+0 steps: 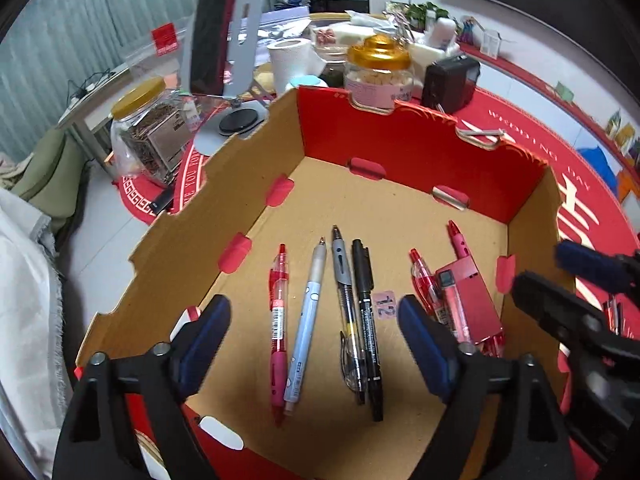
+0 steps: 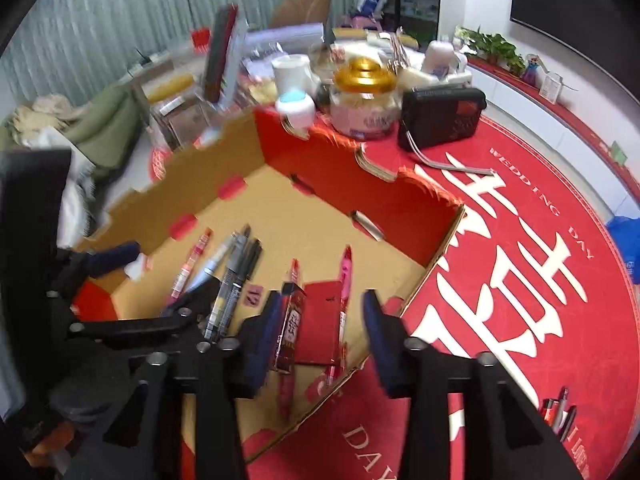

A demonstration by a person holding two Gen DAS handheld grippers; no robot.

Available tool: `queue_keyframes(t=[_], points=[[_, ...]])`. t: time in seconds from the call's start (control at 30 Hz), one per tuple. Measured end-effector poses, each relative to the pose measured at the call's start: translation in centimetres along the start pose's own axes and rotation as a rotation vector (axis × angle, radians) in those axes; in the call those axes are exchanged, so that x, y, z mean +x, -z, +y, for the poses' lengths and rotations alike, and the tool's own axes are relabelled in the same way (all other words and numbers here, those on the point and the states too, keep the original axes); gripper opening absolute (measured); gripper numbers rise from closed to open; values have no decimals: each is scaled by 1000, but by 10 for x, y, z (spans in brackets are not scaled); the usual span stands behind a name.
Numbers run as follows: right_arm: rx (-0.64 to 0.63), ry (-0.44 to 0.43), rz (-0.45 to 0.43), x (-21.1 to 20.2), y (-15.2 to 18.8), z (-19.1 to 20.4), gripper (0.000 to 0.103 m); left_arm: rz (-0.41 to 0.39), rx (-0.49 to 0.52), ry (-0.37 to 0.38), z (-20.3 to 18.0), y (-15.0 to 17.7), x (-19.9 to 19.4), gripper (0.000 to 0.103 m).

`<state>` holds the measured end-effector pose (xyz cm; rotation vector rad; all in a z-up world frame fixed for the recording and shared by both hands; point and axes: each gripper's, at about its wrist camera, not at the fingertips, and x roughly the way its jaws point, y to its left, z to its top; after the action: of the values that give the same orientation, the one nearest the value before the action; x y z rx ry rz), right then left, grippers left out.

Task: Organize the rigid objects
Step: 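Lower the blue pen and card box into the cardboard box, then open both tools and swing them back over the rug toward the remaining pens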

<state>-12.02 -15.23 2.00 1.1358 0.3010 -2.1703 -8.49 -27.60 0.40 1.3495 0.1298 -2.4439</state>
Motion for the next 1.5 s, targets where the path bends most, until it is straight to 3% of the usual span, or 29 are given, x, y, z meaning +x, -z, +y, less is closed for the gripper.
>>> queue_keyframes(t=[0.03, 0.07, 0.1, 0.23, 0.37, 0.5, 0.63, 0.7, 0.83, 0.97, 1.23, 1.33, 1.43, 1.5], points=[[13, 7, -23, -9, 2, -3, 69, -13, -11, -1, 2, 0, -3, 103], [28, 20, -43, -17, 4, -6, 94, -30, -28, 6, 5, 1, -8, 103], [40, 4, -76, -26, 8, -9, 103, -47, -42, 33, 6, 3, -15, 103], [101, -33, -115, -58, 28, -27, 103, -127, -50, 68, -2, 8, -44, 103], [195, -5, -105, -85, 67, -57, 103, -175, -25, 178, -28, 19, -76, 103], [365, 93, -118, -115, 125, -106, 103, -194, 63, 296, -84, 39, -102, 103], [592, 175, -108, -141, 186, -159, 103, -152, 138, 378, -156, 59, -104, 103], [676, 185, -98, -152, 212, -179, 103, -108, 167, 380, -197, 67, -84, 103], [725, 213, -102, -170, 245, -199, 103, -17, 194, 359, -259, 73, -37, 103], [764, 198, -119, -181, 263, -212, 103, 14, 231, 280, -289, 76, -10, 103], [793, 167, -129, -178, 271, -222, 103, 27, 244, 261, -301, 68, 5, 103], [797, 163, -124, -179, 274, -222, 103, 48, 276, 222, -306, 68, 12, 103], [801, 165, -120, -179, 275, -223, 103, 51, 254, 239, -301, 67, 15, 103], [788, 171, -115, -178, 274, -222, 103, 36, 241, 200, -293, 64, 16, 103]])
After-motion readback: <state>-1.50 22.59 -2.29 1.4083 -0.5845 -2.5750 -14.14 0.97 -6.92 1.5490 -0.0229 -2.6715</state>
